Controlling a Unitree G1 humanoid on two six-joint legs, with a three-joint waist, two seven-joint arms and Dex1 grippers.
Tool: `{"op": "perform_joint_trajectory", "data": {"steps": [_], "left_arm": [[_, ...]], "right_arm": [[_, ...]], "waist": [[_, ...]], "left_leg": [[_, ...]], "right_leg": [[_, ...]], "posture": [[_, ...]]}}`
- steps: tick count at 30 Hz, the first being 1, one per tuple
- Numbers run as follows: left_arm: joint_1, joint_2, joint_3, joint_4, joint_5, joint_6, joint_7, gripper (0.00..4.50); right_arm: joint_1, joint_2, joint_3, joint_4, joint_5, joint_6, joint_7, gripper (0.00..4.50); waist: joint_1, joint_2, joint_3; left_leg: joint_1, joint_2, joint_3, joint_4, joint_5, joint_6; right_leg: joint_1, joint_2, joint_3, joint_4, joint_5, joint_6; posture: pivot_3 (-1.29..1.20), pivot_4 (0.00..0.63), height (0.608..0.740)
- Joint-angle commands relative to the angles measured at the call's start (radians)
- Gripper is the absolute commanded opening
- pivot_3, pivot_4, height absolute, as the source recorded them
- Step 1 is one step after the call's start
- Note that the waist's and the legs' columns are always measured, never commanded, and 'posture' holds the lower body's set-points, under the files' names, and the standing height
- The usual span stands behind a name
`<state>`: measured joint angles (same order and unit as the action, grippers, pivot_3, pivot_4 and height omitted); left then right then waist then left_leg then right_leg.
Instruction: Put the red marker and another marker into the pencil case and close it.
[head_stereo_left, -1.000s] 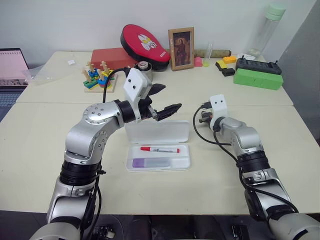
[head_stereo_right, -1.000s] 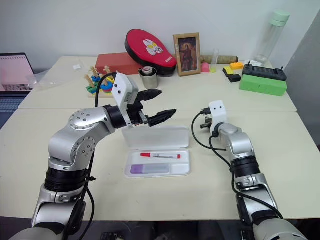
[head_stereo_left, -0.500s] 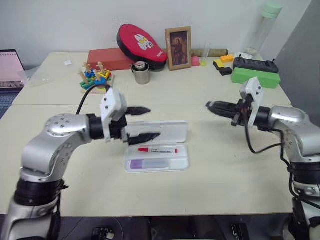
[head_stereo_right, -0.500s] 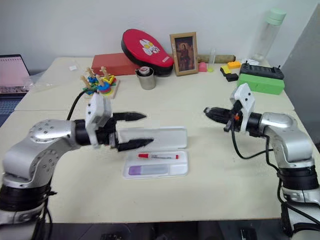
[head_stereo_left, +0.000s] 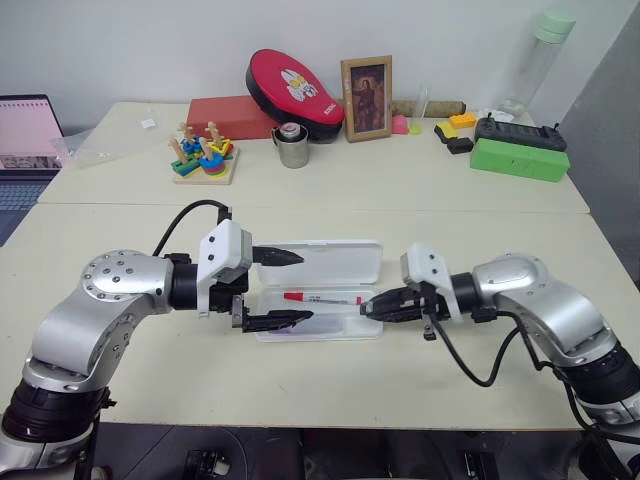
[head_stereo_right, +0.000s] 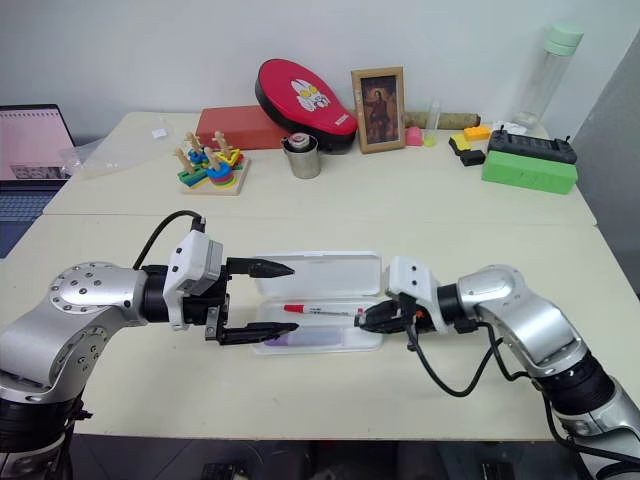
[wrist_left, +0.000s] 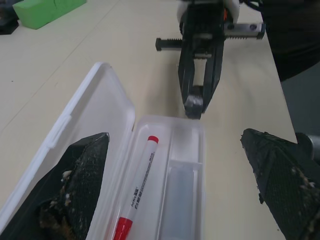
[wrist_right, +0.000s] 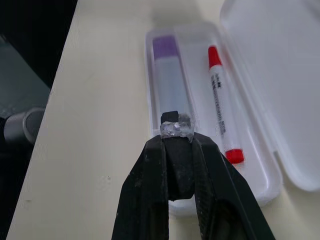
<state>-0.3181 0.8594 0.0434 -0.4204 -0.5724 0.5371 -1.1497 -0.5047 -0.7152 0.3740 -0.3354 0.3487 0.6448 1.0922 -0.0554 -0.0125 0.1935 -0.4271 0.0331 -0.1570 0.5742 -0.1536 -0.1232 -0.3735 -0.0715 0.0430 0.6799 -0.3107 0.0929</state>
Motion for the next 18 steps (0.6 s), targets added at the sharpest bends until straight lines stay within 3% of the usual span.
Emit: {"op": "perform_joint_trajectory", "data": {"steps": [1, 10, 14, 18], "left_arm": [[-0.014, -0.002, 0.000, -0.027, -0.012, -0.016, -0.004, 4.50], [-0.015, 0.005, 0.003, -0.041, -0.033, -0.007, -0.016, 4.50], [-0.016, 0.002, -0.004, -0.049, -0.035, -0.002, -0.016, 4.50], [-0.017, -0.006, -0.008, -0.053, -0.033, 0.006, -0.001, 4.50]], "right_arm": [[-0.008, 0.018, 0.006, -0.002, -0.023, -0.019, -0.006, 0.30], [-0.025, 0.075, 0.035, 0.038, -0.067, -0.022, -0.014, 0.30], [-0.033, 0.086, 0.040, 0.051, -0.075, -0.029, -0.007, 1.55], [-0.035, 0.089, 0.028, 0.049, -0.071, -0.029, 0.001, 2.39]], "waist": [[0.000, 0.000, 0.000], [0.000, 0.000, 0.000], [0.000, 0.000, 0.000], [-0.001, 0.000, 0.000]], "left_leg": [[0.000, 0.000, 0.000, 0.000, 0.000, 0.000], [0.000, 0.000, 0.000, 0.000, 0.000, 0.000], [0.000, 0.000, 0.000, 0.000, 0.000, 0.000], [0.000, 0.000, 0.000, 0.000, 0.000, 0.000]], "right_leg": [[0.000, 0.000, 0.000, 0.000, 0.000, 0.000], [0.000, 0.000, 0.000, 0.000, 0.000, 0.000], [0.000, 0.000, 0.000, 0.000, 0.000, 0.000], [0.000, 0.000, 0.000, 0.000, 0.000, 0.000]], "posture": [[0.00, 0.150, 0.740], [0.00, 0.150, 0.740], [0.00, 0.150, 0.740], [0.00, 0.150, 0.740]]}}
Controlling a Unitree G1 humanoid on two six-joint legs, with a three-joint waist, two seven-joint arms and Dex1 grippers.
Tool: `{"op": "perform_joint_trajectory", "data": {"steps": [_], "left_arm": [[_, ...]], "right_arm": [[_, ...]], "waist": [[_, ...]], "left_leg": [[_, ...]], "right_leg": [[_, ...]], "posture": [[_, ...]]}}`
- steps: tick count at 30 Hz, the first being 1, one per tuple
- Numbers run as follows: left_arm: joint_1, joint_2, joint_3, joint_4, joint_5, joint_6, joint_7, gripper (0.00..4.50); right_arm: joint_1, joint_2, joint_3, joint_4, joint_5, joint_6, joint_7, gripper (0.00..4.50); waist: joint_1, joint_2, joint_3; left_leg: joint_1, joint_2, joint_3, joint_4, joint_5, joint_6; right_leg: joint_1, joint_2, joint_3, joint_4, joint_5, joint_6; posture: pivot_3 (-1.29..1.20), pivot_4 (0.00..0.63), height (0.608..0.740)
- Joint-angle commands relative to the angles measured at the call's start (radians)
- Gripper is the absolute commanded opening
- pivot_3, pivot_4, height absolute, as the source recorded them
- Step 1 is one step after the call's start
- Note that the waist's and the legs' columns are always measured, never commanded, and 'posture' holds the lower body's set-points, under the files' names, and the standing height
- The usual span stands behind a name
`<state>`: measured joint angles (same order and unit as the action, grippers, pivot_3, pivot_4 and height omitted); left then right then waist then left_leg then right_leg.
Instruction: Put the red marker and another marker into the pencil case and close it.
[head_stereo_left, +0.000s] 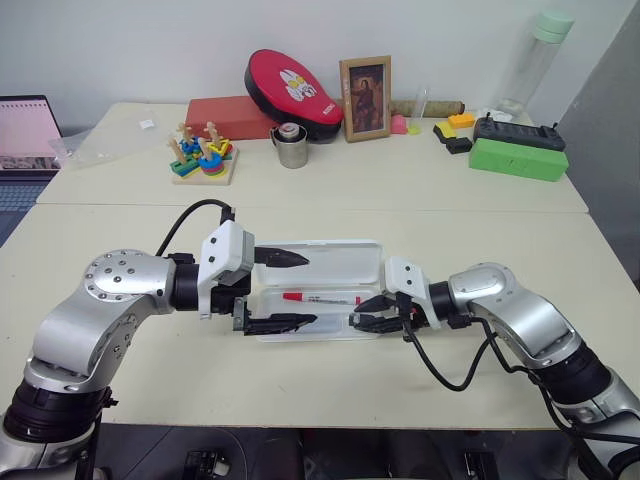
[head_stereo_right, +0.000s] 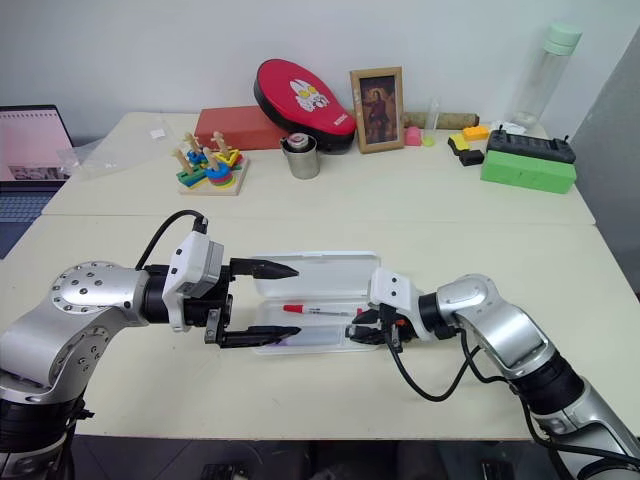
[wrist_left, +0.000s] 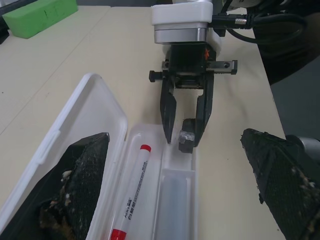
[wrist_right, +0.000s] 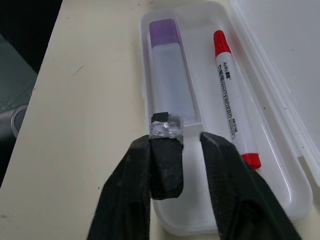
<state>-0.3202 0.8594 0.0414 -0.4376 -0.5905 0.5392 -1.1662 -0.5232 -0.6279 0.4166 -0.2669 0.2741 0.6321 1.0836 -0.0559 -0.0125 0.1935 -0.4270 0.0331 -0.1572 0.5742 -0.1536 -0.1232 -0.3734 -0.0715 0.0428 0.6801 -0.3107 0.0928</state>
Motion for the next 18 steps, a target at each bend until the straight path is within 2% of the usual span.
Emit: {"op": "perform_joint_trajectory", "data": {"steps": [1, 4, 6, 7, 11, 13, 15, 16, 18], "left_arm": [[-0.015, -0.011, -0.007, -0.036, -0.013, 0.008, 0.027, 4.50], [-0.010, -0.021, -0.007, -0.046, -0.016, 0.017, 0.051, 4.50], [-0.004, -0.028, 0.002, -0.059, -0.024, 0.027, 0.068, 4.50], [0.000, -0.028, 0.012, -0.065, -0.029, 0.033, 0.078, 4.50], [0.019, -0.036, 0.114, -0.086, -0.092, 0.075, 0.148, 4.50], [0.026, -0.046, 0.173, -0.099, -0.131, 0.102, 0.203, 4.50], [0.044, -0.059, 0.244, -0.122, -0.174, 0.135, 0.272, 4.50], [0.059, -0.067, 0.284, -0.134, -0.197, 0.150, 0.308, 4.50], [0.092, -0.080, 0.356, -0.149, -0.239, 0.174, 0.362, 4.50]], "right_arm": [[-0.016, 0.001, -0.022, -0.025, 0.010, -0.016, 0.014, 2.53], [-0.022, 0.011, -0.043, -0.017, 0.015, -0.024, 0.003, 3.20], [-0.026, 0.009, -0.037, -0.004, 0.004, -0.035, 0.008, 3.47], [-0.026, 0.007, -0.040, -0.005, 0.012, -0.034, 0.018, 3.82], [-0.070, 0.037, -0.171, -0.038, 0.177, 0.026, 0.052, 4.49], [-0.127, 0.074, -0.257, -0.022, 0.268, 0.057, 0.038, 4.49], [-0.218, 0.117, -0.318, 0.040, 0.290, 0.058, -0.013, 4.49], [-0.278, 0.149, -0.339, 0.101, 0.270, 0.048, -0.070, 4.19], [-0.372, 0.189, -0.347, 0.213, 0.219, 0.033, -0.145, 3.97]], "waist": [[0.000, 0.000, 0.000], [0.000, 0.000, 0.000], [0.000, 0.000, 0.000], [0.000, 0.000, 0.000], [-0.001, 0.000, 0.000], [-0.004, 0.000, 0.001], [-0.008, 0.000, 0.001], [-0.009, 0.000, 0.000], [-0.011, 0.000, 0.000]], "left_leg": [[0.000, 0.000, 0.000, 0.000, 0.000, 0.000], [0.000, 0.000, 0.000, 0.000, 0.000, 0.000], [0.000, 0.000, 0.000, 0.000, 0.000, 0.000], [0.000, 0.000, 0.000, 0.000, 0.000, 0.000], [0.000, 0.000, 0.000, 0.000, 0.000, 0.000], [0.000, 0.000, 0.000, 0.000, 0.000, 0.000], [0.000, 0.000, 0.000, 0.000, 0.000, 0.000], [0.001, 0.000, 0.000, 0.000, 0.000, 0.000], [0.001, 0.000, 0.000, 0.000, 0.000, 0.000]], "right_leg": [[0.000, 0.000, 0.000, 0.000, 0.000, 0.000], [0.000, 0.000, 0.000, 0.000, 0.000, 0.000], [0.000, 0.000, 0.000, 0.000, 0.000, 0.000], [0.000, 0.000, 0.000, 0.000, 0.000, 0.000], [0.000, 0.000, 0.000, 0.000, 0.000, 0.000], [0.000, 0.000, 0.000, 0.000, 0.000, 0.000], [0.000, 0.000, 0.000, 0.001, 0.000, 0.000], [0.000, 0.000, 0.000, 0.001, 0.000, 0.000], [0.001, 0.000, 0.000, 0.001, 0.001, -0.001]], "posture": [[0.00, 0.150, 0.740], [0.00, 0.150, 0.740], [0.00, 0.150, 0.740], [0.00, 0.150, 0.740], [0.00, 0.150, 0.740], [0.00, 0.150, 0.740], [0.00, 0.150, 0.740], [0.00, 0.150, 0.740], [0.00, 0.150, 0.740]]}}
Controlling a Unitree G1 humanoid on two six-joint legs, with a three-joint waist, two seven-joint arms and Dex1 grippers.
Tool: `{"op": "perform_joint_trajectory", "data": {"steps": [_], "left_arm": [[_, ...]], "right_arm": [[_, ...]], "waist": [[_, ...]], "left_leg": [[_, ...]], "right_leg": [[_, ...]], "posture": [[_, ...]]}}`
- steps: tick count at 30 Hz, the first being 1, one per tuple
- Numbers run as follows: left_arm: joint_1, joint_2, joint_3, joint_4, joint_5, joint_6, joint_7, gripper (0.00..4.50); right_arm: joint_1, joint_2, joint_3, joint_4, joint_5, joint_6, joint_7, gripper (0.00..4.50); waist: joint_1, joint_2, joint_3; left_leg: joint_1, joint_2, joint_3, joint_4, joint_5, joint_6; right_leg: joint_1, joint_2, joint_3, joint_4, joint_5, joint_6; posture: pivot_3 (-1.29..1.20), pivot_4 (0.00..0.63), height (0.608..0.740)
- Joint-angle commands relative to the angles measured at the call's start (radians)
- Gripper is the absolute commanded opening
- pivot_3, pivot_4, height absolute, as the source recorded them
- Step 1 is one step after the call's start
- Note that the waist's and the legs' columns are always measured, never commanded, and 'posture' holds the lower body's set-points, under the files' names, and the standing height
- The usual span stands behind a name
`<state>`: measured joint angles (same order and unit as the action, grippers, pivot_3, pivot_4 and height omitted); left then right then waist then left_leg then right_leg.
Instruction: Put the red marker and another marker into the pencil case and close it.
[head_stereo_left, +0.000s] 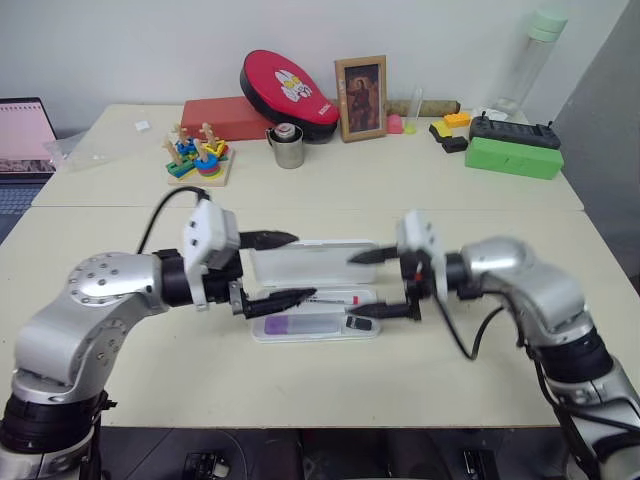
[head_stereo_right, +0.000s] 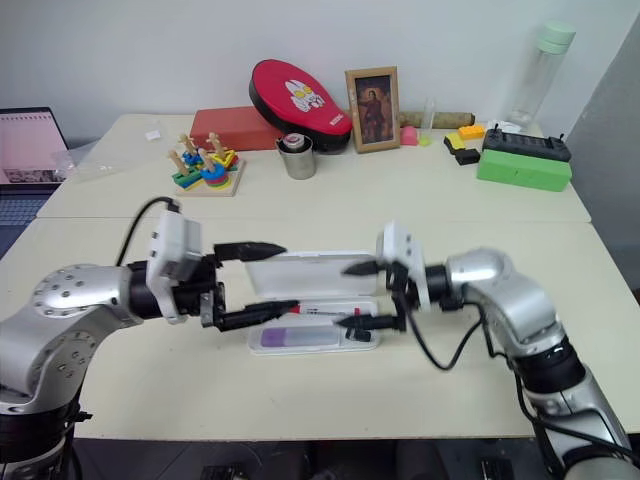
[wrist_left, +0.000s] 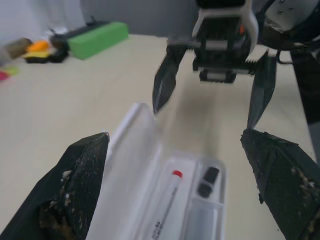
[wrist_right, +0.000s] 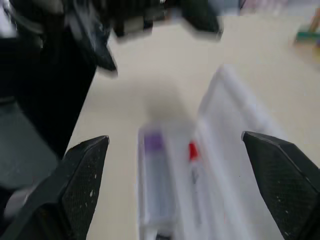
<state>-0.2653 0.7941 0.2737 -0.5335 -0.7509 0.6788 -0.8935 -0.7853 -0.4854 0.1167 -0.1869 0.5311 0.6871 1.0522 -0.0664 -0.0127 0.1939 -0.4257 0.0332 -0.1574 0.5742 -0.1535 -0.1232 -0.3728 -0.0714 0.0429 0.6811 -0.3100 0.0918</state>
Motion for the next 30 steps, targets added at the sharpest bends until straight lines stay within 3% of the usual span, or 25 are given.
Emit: {"op": "perform_joint_trajectory", "data": {"steps": [1, 10, 17, 30], "left_arm": [[0.057, -0.021, 0.160, -0.059, -0.094, 0.041, 0.113, 4.50], [0.249, -0.018, 0.345, -0.114, -0.146, 0.040, 0.180, 4.50], [0.292, 0.008, 0.371, -0.118, -0.195, 0.038, 0.162, 4.50], [0.257, 0.069, 0.329, -0.071, -0.220, 0.036, 0.105, 4.50]], "right_arm": [[-0.141, 0.051, -0.031, 0.176, -0.068, -0.038, -0.120, 3.67], [-0.296, 0.138, 0.136, 0.498, -0.304, -0.142, -0.178, 1.56], [-0.207, 0.097, 0.285, 0.410, -0.394, -0.180, -0.051, 0.06], [-0.024, -0.029, 0.343, 0.070, -0.366, -0.144, 0.134, 0.06]], "waist": [[0.000, 0.000, 0.000], [0.003, 0.000, 0.000], [0.010, 0.000, 0.000], [0.009, 0.000, 0.000]], "left_leg": [[0.000, 0.000, 0.000, 0.000, 0.000, 0.000], [-0.001, 0.000, 0.001, -0.002, 0.000, 0.000], [-0.001, 0.000, 0.000, -0.002, 0.000, 0.000], [-0.001, 0.000, 0.000, -0.002, 0.000, 0.000]], "right_leg": [[0.000, 0.000, 0.000, 0.000, 0.000, 0.000], [-0.001, 0.000, 0.000, -0.001, 0.000, -0.001], [-0.001, 0.000, 0.000, -0.001, 0.000, -0.001], [-0.001, 0.000, 0.000, -0.001, 0.000, -0.001]], "posture": [[0.00, 0.150, 0.740], [0.00, 0.150, 0.740], [0.00, 0.150, 0.740], [0.00, 0.150, 0.740]]}}
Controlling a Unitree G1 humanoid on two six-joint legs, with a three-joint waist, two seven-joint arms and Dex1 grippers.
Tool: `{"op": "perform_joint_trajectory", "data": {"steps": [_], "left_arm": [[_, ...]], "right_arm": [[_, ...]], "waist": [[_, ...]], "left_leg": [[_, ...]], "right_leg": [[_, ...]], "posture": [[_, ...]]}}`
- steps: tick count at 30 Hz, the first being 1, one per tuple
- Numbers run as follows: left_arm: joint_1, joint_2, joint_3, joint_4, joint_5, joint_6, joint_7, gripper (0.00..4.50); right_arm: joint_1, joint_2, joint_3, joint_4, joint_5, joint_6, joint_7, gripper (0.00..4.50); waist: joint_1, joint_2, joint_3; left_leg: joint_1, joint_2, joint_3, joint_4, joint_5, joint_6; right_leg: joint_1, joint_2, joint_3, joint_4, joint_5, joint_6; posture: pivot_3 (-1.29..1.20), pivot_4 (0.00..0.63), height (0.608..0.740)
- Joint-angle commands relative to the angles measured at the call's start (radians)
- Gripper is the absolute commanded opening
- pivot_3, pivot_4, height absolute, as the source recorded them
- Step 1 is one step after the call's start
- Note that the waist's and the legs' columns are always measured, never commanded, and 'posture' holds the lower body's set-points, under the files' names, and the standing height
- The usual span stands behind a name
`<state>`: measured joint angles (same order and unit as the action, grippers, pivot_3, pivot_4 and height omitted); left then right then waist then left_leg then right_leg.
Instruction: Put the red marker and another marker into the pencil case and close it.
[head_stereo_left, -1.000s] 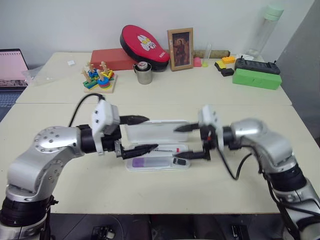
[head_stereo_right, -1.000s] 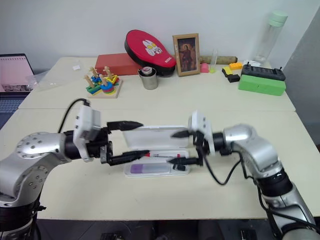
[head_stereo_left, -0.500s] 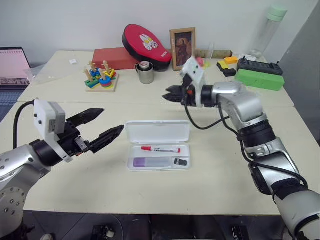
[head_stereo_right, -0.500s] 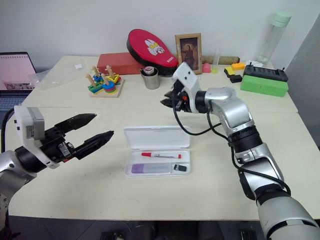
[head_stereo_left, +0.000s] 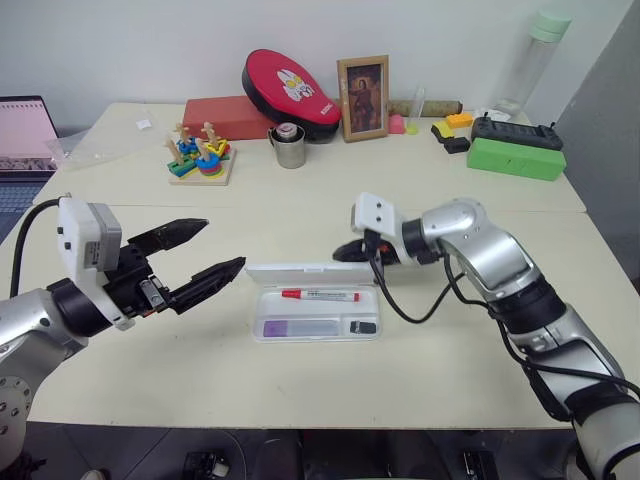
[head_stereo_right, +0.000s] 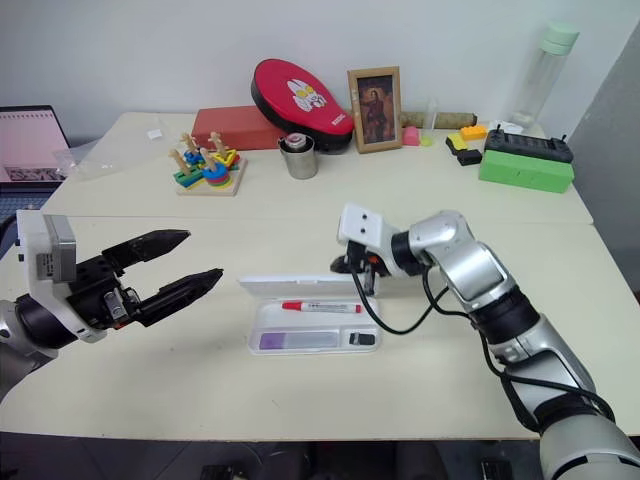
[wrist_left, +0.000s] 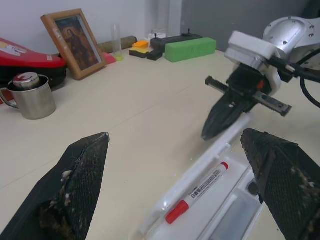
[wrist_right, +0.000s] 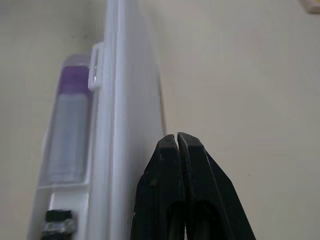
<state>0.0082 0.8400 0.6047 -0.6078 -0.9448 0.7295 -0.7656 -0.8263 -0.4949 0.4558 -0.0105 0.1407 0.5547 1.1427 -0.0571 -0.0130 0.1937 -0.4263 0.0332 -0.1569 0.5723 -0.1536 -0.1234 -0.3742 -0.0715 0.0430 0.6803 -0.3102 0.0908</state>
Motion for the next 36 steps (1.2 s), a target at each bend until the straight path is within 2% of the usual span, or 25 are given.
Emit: {"op": "perform_joint_trajectory", "data": {"steps": [1, 10, 18, 21, 25, 28, 32, 36], "left_arm": [[-0.019, 0.026, -0.007, 0.005, -0.026, -0.013, -0.029, 4.50], [-0.009, 0.072, -0.070, -0.005, -0.053, 0.007, -0.132, 4.50], [-0.016, 0.098, -0.108, 0.014, -0.041, -0.003, -0.167, 4.50], [-0.031, 0.092, -0.130, 0.018, -0.034, 0.000, -0.146, 4.50], [-0.058, 0.092, -0.162, 0.068, 0.041, 0.011, -0.052, 4.50], [-0.118, 0.063, -0.186, 0.154, 0.106, -0.001, 0.037, 4.50], [-0.191, 0.011, -0.208, 0.279, 0.199, -0.039, 0.126, 4.50], [-0.236, 0.005, -0.216, 0.468, 0.337, -0.137, 0.160, 4.50]], "right_arm": [[0.031, -0.027, 0.013, -0.127, 0.019, -0.013, 0.053, 0.06], [0.110, -0.068, 0.173, -0.128, -0.166, -0.074, 0.028, 0.06], [0.145, -0.055, 0.164, -0.091, -0.183, -0.065, 0.021, 0.06], [0.157, -0.042, 0.115, -0.100, -0.140, -0.059, 0.021, 0.06], [0.158, 0.048, -0.111, -0.122, 0.043, -0.006, -0.033, 0.06], [0.147, 0.031, -0.233, -0.076, 0.092, 0.026, -0.070, 0.42], [0.131, -0.029, -0.365, 0.017, 0.133, 0.063, -0.110, 1.43], [0.148, -0.106, -0.481, 0.089, 0.157, 0.062, -0.138, 2.41]], "waist": [[0.000, 0.000, 0.000], [-0.001, 0.000, 0.000], [-0.001, -0.002, -0.002], [0.000, -0.003, -0.002], [0.000, -0.003, -0.002], [0.001, -0.003, -0.002], [0.014, -0.003, -0.002], [0.012, -0.002, -0.001]], "left_leg": [[0.000, 0.000, 0.000, 0.000, 0.000, 0.000], [0.000, 0.000, 0.000, 0.000, 0.000, 0.000], [0.004, 0.000, 0.000, 0.000, 0.000, 0.000], [0.007, 0.000, 0.000, 0.000, 0.000, 0.000], [0.007, 0.000, 0.000, 0.000, 0.000, 0.000], [0.005, 0.000, 0.000, 0.000, 0.000, 0.000], [0.004, 0.000, 0.000, 0.000, 0.000, 0.000], [0.002, 0.000, 0.001, -0.001, 0.000, 0.000]], "right_leg": [[0.000, 0.000, 0.000, 0.000, 0.000, 0.000], [0.000, 0.000, 0.000, 0.000, 0.000, 0.000], [0.003, 0.000, 0.000, 0.000, -0.001, 0.002], [0.005, 0.000, 0.000, 0.000, -0.003, 0.004], [0.005, 0.000, 0.001, 0.000, -0.002, 0.003], [0.004, 0.000, 0.001, 0.001, 0.000, 0.000], [0.004, 0.000, 0.000, -0.001, 0.000, 0.000], [0.001, 0.000, 0.000, -0.001, 0.000, 0.000]], "posture": [[0.00, 0.150, 0.740], [0.00, 0.150, 0.740], [0.00, 0.150, 0.740], [0.00, 0.150, 0.740], [0.00, 0.150, 0.740], [0.00, 0.150, 0.740], [0.00, 0.150, 0.740], [0.00, 0.150, 0.740]]}}
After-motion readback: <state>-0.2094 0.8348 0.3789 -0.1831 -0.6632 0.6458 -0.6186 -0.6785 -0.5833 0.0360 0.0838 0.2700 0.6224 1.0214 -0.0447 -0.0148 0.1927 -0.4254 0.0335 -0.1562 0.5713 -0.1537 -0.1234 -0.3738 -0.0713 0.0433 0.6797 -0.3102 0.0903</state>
